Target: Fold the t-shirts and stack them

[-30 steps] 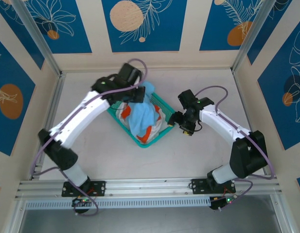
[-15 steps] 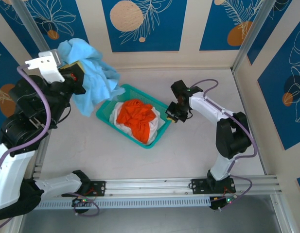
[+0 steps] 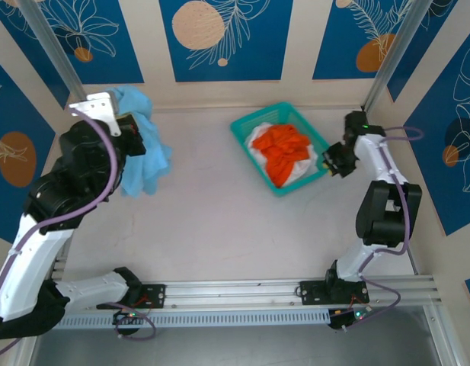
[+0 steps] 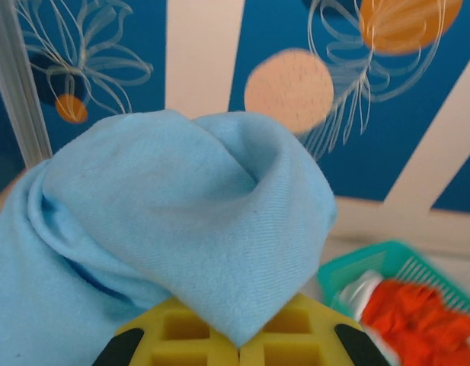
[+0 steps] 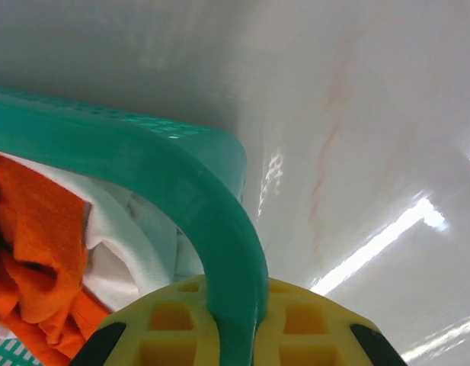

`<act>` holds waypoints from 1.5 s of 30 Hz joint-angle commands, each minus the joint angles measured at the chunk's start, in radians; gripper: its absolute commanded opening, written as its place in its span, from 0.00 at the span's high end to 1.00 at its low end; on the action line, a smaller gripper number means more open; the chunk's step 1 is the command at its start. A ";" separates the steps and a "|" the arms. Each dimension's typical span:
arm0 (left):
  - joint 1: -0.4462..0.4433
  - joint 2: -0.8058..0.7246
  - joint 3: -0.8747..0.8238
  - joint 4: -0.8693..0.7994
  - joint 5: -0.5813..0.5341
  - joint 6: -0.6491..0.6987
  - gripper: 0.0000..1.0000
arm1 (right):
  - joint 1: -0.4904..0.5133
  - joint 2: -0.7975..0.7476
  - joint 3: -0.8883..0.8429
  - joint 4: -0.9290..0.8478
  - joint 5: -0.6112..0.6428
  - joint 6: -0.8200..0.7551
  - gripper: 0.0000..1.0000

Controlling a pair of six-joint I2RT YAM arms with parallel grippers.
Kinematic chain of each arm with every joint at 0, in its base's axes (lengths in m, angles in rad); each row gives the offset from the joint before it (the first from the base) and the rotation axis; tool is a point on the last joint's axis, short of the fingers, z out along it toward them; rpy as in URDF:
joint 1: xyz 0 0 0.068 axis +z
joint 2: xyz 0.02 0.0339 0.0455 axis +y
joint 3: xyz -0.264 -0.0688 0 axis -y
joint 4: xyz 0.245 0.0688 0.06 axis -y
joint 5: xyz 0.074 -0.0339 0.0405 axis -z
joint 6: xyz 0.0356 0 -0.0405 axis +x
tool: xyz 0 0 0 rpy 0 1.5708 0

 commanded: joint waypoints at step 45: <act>0.103 0.504 0.031 -0.263 0.593 -0.104 1.00 | 0.196 0.153 0.303 -0.015 0.202 -0.384 0.19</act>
